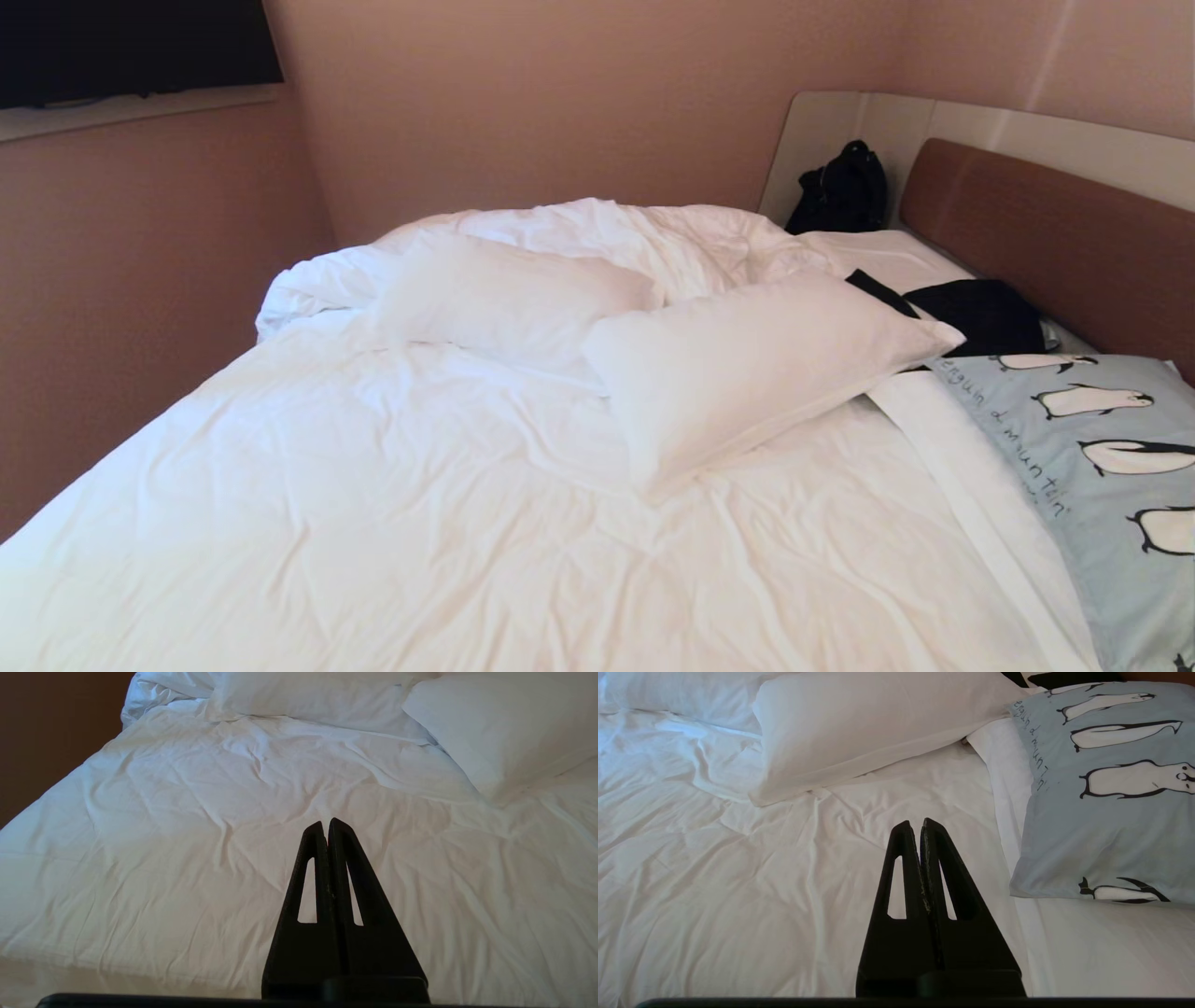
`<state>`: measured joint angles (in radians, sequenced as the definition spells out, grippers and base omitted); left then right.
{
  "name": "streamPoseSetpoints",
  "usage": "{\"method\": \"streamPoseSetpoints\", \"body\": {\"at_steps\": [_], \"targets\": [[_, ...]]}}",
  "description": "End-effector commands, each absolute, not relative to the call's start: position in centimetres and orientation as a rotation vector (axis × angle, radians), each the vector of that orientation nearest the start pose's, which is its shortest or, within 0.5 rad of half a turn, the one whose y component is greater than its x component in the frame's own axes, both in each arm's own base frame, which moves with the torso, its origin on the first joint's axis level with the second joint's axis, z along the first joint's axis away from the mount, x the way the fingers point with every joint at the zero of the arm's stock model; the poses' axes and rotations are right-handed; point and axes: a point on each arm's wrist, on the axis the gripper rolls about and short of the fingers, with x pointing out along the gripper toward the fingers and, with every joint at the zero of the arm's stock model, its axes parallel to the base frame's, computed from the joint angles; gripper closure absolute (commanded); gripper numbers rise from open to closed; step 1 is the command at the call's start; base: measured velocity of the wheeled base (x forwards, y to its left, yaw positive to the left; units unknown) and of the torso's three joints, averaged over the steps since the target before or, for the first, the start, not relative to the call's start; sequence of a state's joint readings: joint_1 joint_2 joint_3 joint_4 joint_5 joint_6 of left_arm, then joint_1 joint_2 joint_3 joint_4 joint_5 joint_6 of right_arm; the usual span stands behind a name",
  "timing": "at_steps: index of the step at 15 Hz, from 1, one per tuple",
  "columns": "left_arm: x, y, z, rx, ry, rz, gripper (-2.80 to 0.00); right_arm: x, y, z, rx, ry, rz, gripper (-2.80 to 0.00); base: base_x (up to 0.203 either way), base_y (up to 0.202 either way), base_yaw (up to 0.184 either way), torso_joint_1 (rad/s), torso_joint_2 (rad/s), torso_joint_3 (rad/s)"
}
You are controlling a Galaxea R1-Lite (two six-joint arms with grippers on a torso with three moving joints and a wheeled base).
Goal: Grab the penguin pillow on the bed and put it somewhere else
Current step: Pick up the pillow
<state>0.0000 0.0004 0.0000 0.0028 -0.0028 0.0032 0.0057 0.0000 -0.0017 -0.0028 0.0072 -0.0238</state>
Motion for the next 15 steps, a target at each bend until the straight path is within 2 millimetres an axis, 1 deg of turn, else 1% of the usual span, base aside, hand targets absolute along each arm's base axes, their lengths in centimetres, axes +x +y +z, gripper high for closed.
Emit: {"method": "streamPoseSetpoints", "body": {"at_steps": [1, 4, 6, 9, 13, 15], "targets": [[-2.3, 0.0, 7.5, 0.003, 0.003, -0.003, 0.00, -2.3, 0.0, 7.6, -0.026, -0.002, 0.014, 0.00, 0.000, 0.000, 0.000, 0.000, 0.00, 0.000], [-2.3, 0.0, 7.5, 0.003, 0.003, -0.003, 0.00, -2.4, 0.0, 8.0, -0.027, -0.010, 0.010, 0.00, 0.000, 0.000, 0.000, 0.000, 0.00, 0.000], [-2.3, 0.0, 7.5, 0.003, 0.003, -0.003, 0.00, -2.8, 0.0, 9.2, -0.026, -0.041, 0.011, 0.00, 0.000, 0.000, 0.000, 0.000, 0.00, 0.000], [-2.3, 0.0, 7.5, 0.003, 0.003, -0.003, 0.00, -3.1, 0.0, 10.6, -0.026, -0.018, 0.022, 0.00, 0.000, 0.000, 0.000, 0.000, 0.00, 0.000], [-2.3, 0.0, 7.5, 0.003, 0.003, -0.003, 0.00, -1.9, 0.0, 12.8, -0.025, 0.058, 0.025, 0.00, 0.000, 0.000, 0.000, 0.000, 0.00, 0.000], [-2.3, 0.0, 7.5, 0.003, 0.003, -0.003, 0.00, -0.5, 0.0, 14.0, -0.022, 0.108, 0.025, 0.00, 0.000, 0.000, 0.000, 0.000, 0.00, 0.000]]}}
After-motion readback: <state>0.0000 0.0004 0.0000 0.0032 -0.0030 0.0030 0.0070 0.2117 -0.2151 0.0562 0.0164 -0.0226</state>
